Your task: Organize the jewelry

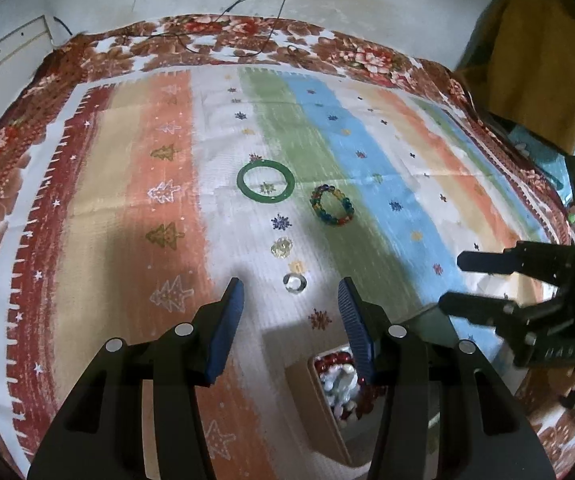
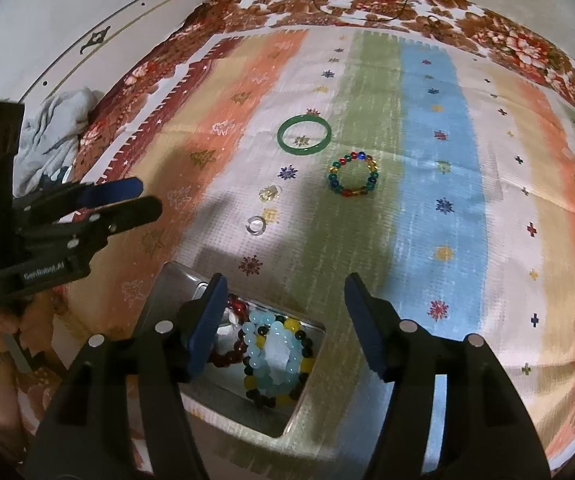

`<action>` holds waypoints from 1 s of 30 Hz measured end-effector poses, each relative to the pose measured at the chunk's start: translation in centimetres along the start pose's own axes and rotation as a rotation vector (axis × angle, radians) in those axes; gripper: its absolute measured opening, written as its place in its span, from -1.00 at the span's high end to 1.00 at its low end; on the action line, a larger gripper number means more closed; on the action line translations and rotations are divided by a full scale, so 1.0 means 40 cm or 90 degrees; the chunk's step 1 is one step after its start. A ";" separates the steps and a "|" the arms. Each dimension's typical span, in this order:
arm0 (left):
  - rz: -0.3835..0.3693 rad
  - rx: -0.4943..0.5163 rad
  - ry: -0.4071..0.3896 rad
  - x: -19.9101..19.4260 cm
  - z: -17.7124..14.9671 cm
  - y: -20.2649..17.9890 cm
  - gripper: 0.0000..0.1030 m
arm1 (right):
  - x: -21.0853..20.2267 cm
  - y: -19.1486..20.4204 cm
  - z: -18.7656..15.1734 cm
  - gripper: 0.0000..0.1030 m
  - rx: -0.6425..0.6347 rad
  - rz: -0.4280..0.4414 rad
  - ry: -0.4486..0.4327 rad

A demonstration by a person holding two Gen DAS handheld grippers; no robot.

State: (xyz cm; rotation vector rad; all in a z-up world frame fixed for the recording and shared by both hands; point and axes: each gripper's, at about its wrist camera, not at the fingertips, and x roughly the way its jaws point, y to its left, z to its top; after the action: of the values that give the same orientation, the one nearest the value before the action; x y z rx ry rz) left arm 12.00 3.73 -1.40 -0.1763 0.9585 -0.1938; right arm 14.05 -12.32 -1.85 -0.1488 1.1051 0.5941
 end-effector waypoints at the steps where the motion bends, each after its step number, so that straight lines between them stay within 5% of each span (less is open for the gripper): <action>1: 0.001 0.001 0.005 0.010 0.004 0.001 0.06 | 0.009 0.000 0.005 -0.23 0.002 -0.001 0.004; 23: 0.036 0.004 0.102 0.210 0.069 0.040 0.06 | 0.129 -0.030 0.079 -0.24 -0.006 -0.033 0.051; 30: -0.018 -0.020 0.130 0.275 0.095 0.041 0.06 | 0.140 -0.048 0.087 -0.25 -0.006 -0.031 0.062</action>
State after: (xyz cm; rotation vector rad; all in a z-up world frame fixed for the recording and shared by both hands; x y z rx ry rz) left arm 21.43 2.89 -8.35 -0.2014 1.1630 -0.2262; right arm 19.56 -10.43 -5.48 -0.2136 1.1897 0.5529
